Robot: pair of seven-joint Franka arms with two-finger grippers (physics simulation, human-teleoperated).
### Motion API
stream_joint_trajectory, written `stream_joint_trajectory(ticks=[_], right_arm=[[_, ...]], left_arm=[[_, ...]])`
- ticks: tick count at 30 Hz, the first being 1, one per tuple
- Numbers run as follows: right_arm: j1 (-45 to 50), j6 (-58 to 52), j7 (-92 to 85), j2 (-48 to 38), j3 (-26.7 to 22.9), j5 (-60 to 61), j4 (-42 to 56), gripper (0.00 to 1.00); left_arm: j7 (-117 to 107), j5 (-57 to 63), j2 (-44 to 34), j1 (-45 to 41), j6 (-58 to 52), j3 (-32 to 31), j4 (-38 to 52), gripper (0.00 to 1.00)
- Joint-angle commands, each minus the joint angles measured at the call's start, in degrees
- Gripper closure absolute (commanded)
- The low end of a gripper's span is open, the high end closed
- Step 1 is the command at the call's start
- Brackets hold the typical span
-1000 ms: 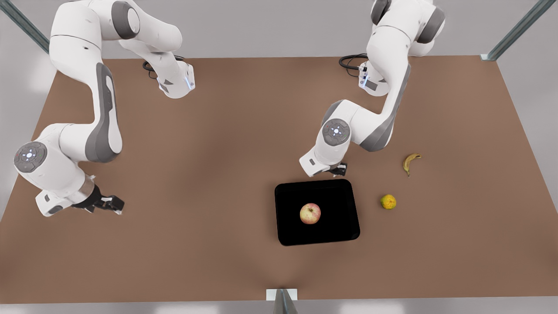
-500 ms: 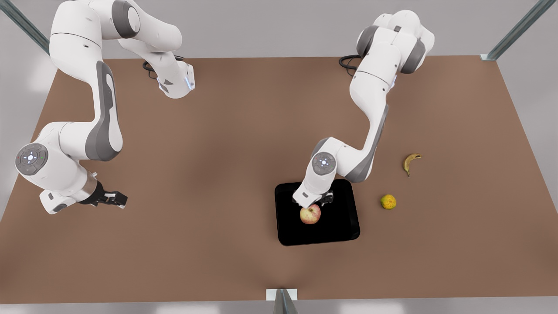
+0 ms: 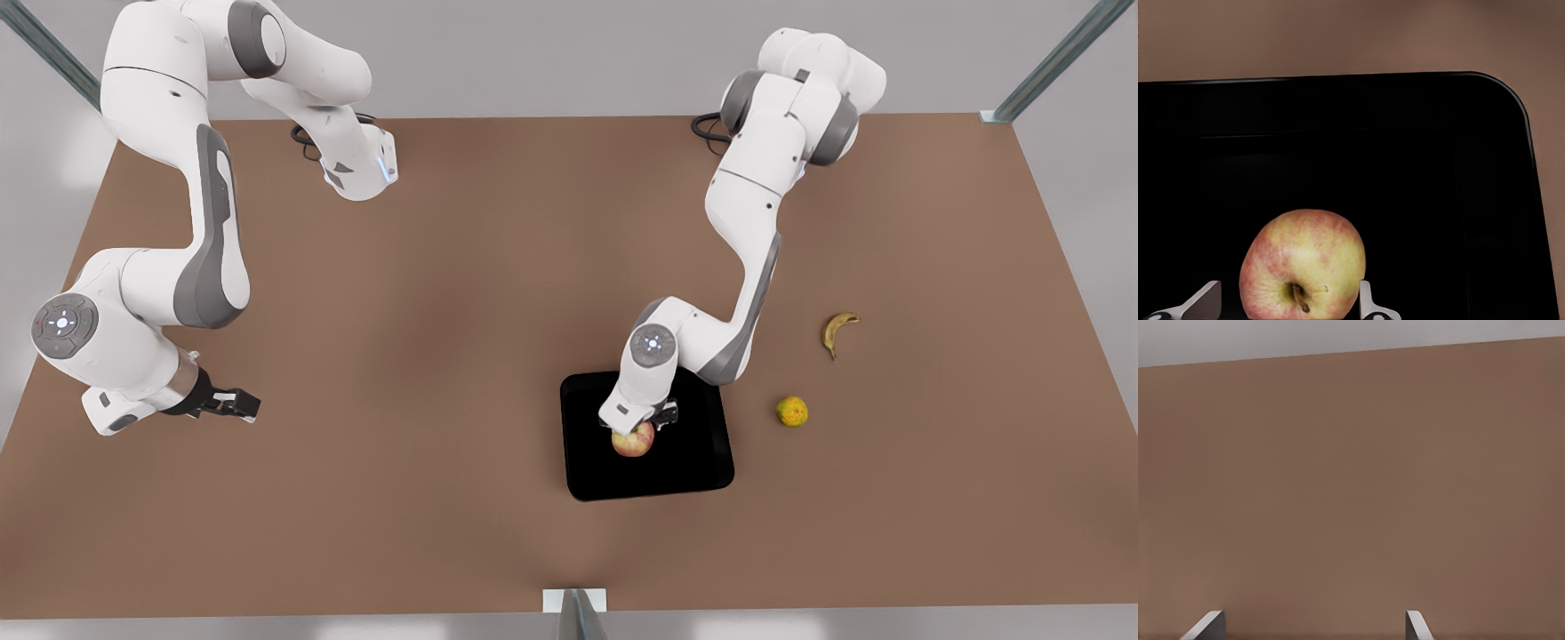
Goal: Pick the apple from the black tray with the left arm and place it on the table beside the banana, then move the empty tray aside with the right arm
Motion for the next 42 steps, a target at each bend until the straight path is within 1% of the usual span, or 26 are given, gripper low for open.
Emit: stream_joint_trajectory(ticks=[1,5,14,16,18,19,20,21,22,23,24,25,26,28,29,30,31,32,33,35,37,38,39,40,41,42], right_arm=[[0.0,-0.1,0.1,-0.1,0.0,0.0,0.0,0.0],[-0.1,-0.1,0.1,-0.1,0.0,0.0,0.0,0.0],[-0.1,-0.1,0.1,-0.1,0.0,0.0,0.0,0.0],[-0.1,-0.1,0.1,-0.1,0.0,0.0,0.0,0.0],[-0.1,-0.1,0.1,-0.1,0.0,0.0,0.0,0.0],[-0.1,-0.1,0.1,-0.1,0.0,0.0,0.0,0.0],[-0.1,-0.1,0.1,-0.1,0.0,0.0,0.0,0.0],[-0.1,-0.1,0.1,-0.1,0.0,0.0,0.0,0.0],[0.0,-0.1,0.1,-0.1,0.0,0.0,0.0,0.0],[0.0,-0.1,0.2,-0.1,0.0,0.0,0.0,0.0],[0.5,-0.1,1.2,-0.1,0.6,0.0,0.1,0.0],[3.2,-0.5,6.4,-0.2,0.9,0.0,0.1,0.0],[7.2,-3.2,10.8,-0.2,0.9,-0.1,1.6,0.0],[13.7,-4.4,16.4,0.0,0.9,-0.3,3.9,0.0],[16.8,-5.1,16.6,0.4,0.9,-0.3,3.9,0.0],[19.2,-5.5,16.7,1.1,0.8,-0.3,3.9,0.0],[19.7,-5.6,16.7,2.0,0.8,-0.2,5.1,0.0],[21.4,-5.6,17.0,3.7,0.7,0.3,7.4,0.0],[22.5,-5.6,19.3,4.7,0.7,0.3,8.2,0.0],[24.0,-3.9,21.5,5.8,0.7,0.3,9.2,0.0],[27.2,-3.6,30.0,12.5,0.5,0.3,18.8,0.0],[27.2,-3.5,31.1,15.0,1.7,0.3,22.4,0.0],[27.2,-1.8,34.0,15.7,2.6,0.3,23.1,0.0],[27.2,0.8,34.3,16.4,3.0,0.3,23.1,0.0],[27.2,2.3,34.9,17.2,3.8,0.3,23.2,0.0],[27.2,3.1,35.5,17.8,4.5,0.3,23.2,0.0]], left_arm=[[-2.7,0.2,0.3,0.0,1.4,0.0,0.0,0.0],[-2.5,0.4,1.2,-0.1,1.6,0.0,-0.1,0.0],[-3.2,0.3,4.8,-0.1,7.8,0.2,0.0,0.0],[-3.1,0.3,4.6,0.0,7.8,0.4,0.0,0.08],[-2.5,0.4,4.1,0.2,7.4,0.4,-0.1,0.06],[-2.5,0.3,3.1,0.2,6.8,0.4,-0.5,0.06],[-2.3,0.4,0.6,0.1,3.6,0.4,-1.5,0.06],[-2.1,0.2,-5.5,0.2,-0.2,0.4,-6.0,0.06],[0.5,0.2,-13.0,0.9,-0.4,0.4,-13.8,0.06],[4.0,0.0,-19.6,3.0,-3.0,0.4,-18.9,0.06],[8.1,-0.1,-22.7,4.7,-8.7,0.4,-19.0,0.06],[16.7,-1.9,-24.8,9.3,-12.4,0.4,-18.5,0.06],[27.7,-4.6,-25.1,15.6,-12.4,0.5,-18.2,0.06],[44.7,-6.7,-23.5,25.8,-12.4,0.4,-17.7,0.06],[49.1,-6.7,-20.5,30.0,-11.8,0.4,-16.4,0.06],[49.5,-6.4,-17.1,30.3,-10.7,0.4,-15.2,0.06],[49.1,-6.4,-16.0,29.7,-10.1,0.3,-15.2,0.06],[48.6,-6.4,-15.1,29.1,-10.1,0.3,-15.2,0.06],[47.2,-6.0,-14.4,28.2,-10.1,0.3,-15.3,0.01],[47.2,-6.0,-14.0,28.3,-10.1,0.3,-15.2,0.0],[47.3,-6.0,-14.0,28.3,-10.1,0.3,-15.2,0.0],[47.3,-6.0,-14.0,28.3,-10.1,0.3,-15.1,0.0],[47.2,-6.4,-15.4,28.4,-11.8,0.3,-12.1,0.0],[47.2,-6.7,-19.3,28.4,-23.5,0.4,-4.6,0.0],[47.2,-6.5,-23.4,28.6,-33.9,0.5,-1.0,0.0],[47.2,-6.7,-28.4,28.5,-35.2,0.4,-1.9,0.0]])
